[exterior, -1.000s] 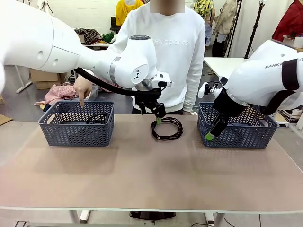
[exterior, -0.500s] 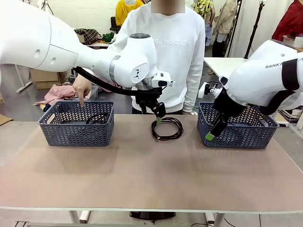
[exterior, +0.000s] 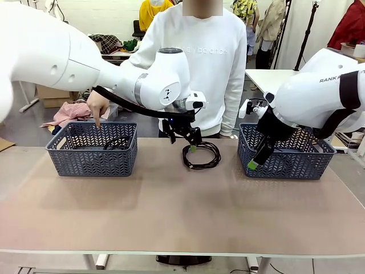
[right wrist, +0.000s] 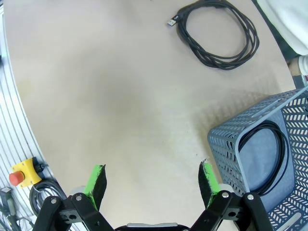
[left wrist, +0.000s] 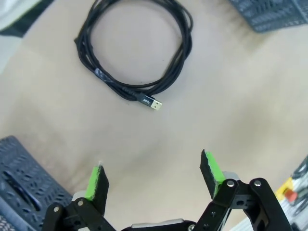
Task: Organize the cables according to human instructions.
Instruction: Pick up a bundle of cables and place it in the basket indicated by the human.
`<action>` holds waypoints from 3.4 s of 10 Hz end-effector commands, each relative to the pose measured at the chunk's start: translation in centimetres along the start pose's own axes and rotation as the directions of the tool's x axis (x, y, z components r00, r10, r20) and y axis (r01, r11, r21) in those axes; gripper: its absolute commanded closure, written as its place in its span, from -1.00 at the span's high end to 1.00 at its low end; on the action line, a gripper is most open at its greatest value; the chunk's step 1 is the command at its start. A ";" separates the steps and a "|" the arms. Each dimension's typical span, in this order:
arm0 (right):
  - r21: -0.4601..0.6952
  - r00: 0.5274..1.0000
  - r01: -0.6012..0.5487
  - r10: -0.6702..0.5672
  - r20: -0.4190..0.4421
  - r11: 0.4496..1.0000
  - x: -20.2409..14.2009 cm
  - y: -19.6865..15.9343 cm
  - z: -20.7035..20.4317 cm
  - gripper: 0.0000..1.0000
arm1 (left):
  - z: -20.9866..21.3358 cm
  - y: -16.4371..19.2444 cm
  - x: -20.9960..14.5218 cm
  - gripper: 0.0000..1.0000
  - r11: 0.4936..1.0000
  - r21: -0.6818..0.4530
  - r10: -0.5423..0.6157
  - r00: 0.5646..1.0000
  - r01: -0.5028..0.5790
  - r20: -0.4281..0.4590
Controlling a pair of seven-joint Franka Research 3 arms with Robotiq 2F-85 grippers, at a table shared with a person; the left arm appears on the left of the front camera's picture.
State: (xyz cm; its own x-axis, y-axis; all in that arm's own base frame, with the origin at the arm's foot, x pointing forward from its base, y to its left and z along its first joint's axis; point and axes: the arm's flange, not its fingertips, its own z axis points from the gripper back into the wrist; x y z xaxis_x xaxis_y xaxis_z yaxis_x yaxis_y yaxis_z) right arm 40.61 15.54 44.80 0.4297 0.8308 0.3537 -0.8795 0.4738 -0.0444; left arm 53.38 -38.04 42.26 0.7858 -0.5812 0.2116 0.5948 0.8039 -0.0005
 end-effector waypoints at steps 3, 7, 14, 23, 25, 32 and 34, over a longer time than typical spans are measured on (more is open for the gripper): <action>-0.002 1.000 0.002 -0.002 0.001 1.000 0.1 0.0 0.1 1.00 | -2.2 -1.1 2.8 1.00 0.965 0.038 0.261 0.964 -0.260 -0.044; -0.002 1.000 0.002 -0.002 0.001 1.000 0.1 0.0 0.1 1.00 | -3.9 -0.2 4.7 1.00 0.924 0.072 0.381 0.919 -0.375 -0.104; -0.002 1.000 0.002 -0.002 0.001 1.000 0.1 0.0 0.1 1.00 | -4.7 0.5 4.5 1.00 0.927 0.050 0.375 0.920 -0.371 -0.117; -0.002 1.000 0.002 -0.002 0.001 1.000 0.1 0.0 0.1 1.00 | -8.5 1.7 4.7 1.00 0.881 0.076 0.473 0.877 -0.468 -0.085; -0.002 1.000 0.002 -0.002 0.001 1.000 0.1 0.0 0.1 1.00 | -9.3 2.2 4.9 1.00 0.861 0.083 0.508 0.857 -0.501 -0.086; -0.002 1.000 0.002 -0.002 0.001 1.000 0.1 0.0 0.1 1.00 | -11.0 3.2 5.9 1.00 0.805 0.071 0.593 0.795 -0.589 -0.127; -0.002 1.000 0.002 -0.002 0.001 1.000 0.1 0.0 0.1 1.00 | -11.2 3.3 6.3 1.00 0.801 0.072 0.599 0.791 -0.595 -0.128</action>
State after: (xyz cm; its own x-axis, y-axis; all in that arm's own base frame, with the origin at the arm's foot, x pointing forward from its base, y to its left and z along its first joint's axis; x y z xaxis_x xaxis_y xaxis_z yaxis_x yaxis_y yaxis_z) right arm 40.62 15.53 44.80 0.4300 0.8307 0.3537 -0.8794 0.4740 -0.0442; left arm 61.64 -40.36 32.44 0.9984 -0.0282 0.0481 0.0309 0.9980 -0.0559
